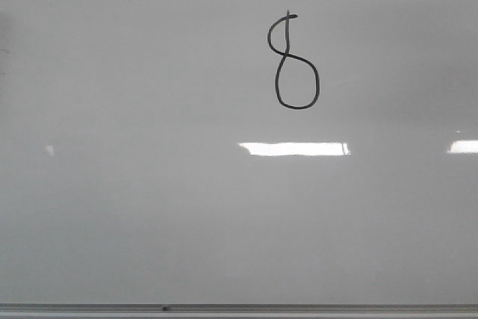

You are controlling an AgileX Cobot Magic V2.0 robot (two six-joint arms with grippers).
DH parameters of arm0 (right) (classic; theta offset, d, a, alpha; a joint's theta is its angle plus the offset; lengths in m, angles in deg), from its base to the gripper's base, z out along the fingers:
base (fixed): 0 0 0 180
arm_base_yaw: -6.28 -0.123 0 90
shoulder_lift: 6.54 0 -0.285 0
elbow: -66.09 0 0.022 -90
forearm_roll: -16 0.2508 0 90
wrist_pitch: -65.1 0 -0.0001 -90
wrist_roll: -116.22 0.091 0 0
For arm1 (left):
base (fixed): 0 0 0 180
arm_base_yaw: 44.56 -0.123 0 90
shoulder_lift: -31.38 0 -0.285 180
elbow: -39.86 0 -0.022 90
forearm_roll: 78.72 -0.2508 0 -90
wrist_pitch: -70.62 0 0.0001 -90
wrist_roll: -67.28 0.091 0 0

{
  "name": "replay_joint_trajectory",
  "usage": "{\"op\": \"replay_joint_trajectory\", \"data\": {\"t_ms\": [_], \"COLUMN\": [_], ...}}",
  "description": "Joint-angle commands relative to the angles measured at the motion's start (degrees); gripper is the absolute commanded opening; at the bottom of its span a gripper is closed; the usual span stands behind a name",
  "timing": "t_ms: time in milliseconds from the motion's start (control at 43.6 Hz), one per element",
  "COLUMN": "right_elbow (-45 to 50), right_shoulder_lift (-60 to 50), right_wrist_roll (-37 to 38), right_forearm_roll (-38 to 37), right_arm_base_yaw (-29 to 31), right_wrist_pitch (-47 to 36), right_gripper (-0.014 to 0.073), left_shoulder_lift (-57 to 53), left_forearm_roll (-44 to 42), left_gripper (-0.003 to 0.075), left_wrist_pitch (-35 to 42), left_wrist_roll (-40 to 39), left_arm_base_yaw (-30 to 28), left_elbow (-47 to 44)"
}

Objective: Write number 8 on whiteboard

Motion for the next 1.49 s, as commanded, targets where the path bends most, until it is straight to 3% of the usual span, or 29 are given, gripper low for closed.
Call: {"op": "replay_joint_trajectory", "data": {"t_ms": [0,504,573,757,963,1215,1468], "right_elbow": [-1.37,0.32,3.7,18.52,34.45,45.71,51.95], "right_shoulder_lift": [0.12,-2.27,-4.93,-16.36,-27.14,-35.77,-36.26], "right_wrist_roll": [-0.06,-0.11,-0.11,-0.11,-0.11,-0.11,-0.11], "right_forearm_roll": [-0.51,-1.31,-1.31,-1.05,-1.05,-1.05,-1.01], "right_arm_base_yaw": [0.3,1.4,3.82,10.12,11.58,11.58,11.62], "right_wrist_pitch": [-3.19,-5.04,-8.52,-27.1,-43.76,-54.78,-64.01], "right_gripper": [-0.0108,-0.0108,-0.0108,-0.0108,-0.0108,-0.0108,-0.0108], "left_shoulder_lift": [-0.67,-0.67,-0.67,-0.67,-0.67,-0.67,-0.67], "left_forearm_roll": [0.53,0.53,0.53,0.53,0.53,0.53,0.53], "left_gripper": [-0.0021,-0.0021,-0.0021,-0.0021,-0.0021,-0.002,-0.0021], "left_wrist_pitch": [5.0,5.0,5.0,5.0,5.0,5.0,5.0], "left_wrist_roll": [0.03,0.03,0.03,0.03,0.03,0.03,0.03], "left_arm_base_yaw": [-0.11,-0.11,-0.11,-0.11,-0.11,-0.11,-0.11], "left_elbow": [-0.74,-0.74,-0.74,-0.74,-0.74,-0.74,-0.74]}}
